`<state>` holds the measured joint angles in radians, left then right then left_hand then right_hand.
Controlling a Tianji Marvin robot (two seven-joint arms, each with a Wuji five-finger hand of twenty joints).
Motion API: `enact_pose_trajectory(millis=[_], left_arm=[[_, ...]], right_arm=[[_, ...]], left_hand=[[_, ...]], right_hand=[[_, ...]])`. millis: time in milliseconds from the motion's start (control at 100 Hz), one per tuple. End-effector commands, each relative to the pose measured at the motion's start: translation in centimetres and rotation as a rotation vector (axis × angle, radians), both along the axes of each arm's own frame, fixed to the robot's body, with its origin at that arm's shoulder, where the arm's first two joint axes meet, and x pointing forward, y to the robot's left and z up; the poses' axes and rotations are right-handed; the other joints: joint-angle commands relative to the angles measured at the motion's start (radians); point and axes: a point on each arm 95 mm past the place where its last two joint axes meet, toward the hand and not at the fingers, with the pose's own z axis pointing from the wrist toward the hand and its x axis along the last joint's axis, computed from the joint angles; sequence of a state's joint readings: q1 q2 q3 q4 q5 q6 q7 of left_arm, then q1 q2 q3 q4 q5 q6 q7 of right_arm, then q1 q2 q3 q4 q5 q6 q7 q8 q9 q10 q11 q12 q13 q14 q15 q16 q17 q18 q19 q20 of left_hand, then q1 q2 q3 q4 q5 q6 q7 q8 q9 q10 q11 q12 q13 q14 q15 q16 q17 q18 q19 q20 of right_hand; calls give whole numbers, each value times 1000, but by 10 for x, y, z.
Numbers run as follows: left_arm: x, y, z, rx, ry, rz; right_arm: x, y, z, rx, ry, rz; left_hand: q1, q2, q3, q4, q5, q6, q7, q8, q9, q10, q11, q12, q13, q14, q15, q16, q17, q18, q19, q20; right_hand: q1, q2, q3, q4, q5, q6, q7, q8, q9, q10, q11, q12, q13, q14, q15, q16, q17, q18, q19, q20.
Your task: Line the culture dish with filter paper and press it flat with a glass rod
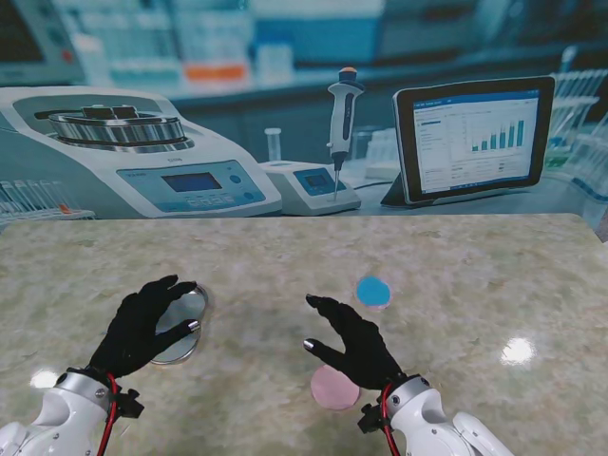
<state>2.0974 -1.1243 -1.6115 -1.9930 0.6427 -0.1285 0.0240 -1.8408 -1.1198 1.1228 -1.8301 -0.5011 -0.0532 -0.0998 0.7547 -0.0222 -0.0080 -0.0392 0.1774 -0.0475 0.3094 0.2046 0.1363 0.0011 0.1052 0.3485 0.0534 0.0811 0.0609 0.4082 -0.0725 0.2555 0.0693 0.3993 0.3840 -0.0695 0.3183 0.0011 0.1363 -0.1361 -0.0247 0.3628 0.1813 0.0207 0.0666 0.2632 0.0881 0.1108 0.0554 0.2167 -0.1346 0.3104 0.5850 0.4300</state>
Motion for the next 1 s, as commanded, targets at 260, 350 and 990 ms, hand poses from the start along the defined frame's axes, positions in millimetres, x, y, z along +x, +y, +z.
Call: enact_pose_trajectory(millis=[260, 350, 990], left_arm=[[14, 53, -5, 263, 62, 72], [18, 63, -7, 327, 89, 80], [51, 93, -23, 663, 242, 72]], right_arm=[[-7, -1, 6, 19, 3, -13], [-7, -2, 7, 23, 3, -16], [-12, -2, 13, 27, 6, -17]], left_hand=[[35, -28, 8, 22, 26, 28, 36, 25, 33, 30, 52, 3, 13, 0, 8, 44, -23, -15, 65, 110], [40, -42, 9, 22, 28, 29, 37, 25, 36, 24, 55, 1, 17, -1, 9, 45, -22, -18, 69, 119], [-93, -202, 403, -26, 63, -25, 162, 90, 103, 14, 228, 53, 114, 15, 71, 87, 66, -7, 173, 204]], right_hand=[[-25, 15, -12, -22, 12, -28, -4, -5, -36, -43, -20, 9, -17, -36, -26, 18, -15, -23, -24, 35], [-24, 15, -11, -22, 11, -28, -3, -4, -36, -44, -20, 10, -17, -37, -26, 18, -14, -23, -25, 39], [-20, 10, -9, -21, 9, -25, 4, 15, -35, -45, -19, 10, -16, -37, -25, 19, -12, -24, -29, 57]])
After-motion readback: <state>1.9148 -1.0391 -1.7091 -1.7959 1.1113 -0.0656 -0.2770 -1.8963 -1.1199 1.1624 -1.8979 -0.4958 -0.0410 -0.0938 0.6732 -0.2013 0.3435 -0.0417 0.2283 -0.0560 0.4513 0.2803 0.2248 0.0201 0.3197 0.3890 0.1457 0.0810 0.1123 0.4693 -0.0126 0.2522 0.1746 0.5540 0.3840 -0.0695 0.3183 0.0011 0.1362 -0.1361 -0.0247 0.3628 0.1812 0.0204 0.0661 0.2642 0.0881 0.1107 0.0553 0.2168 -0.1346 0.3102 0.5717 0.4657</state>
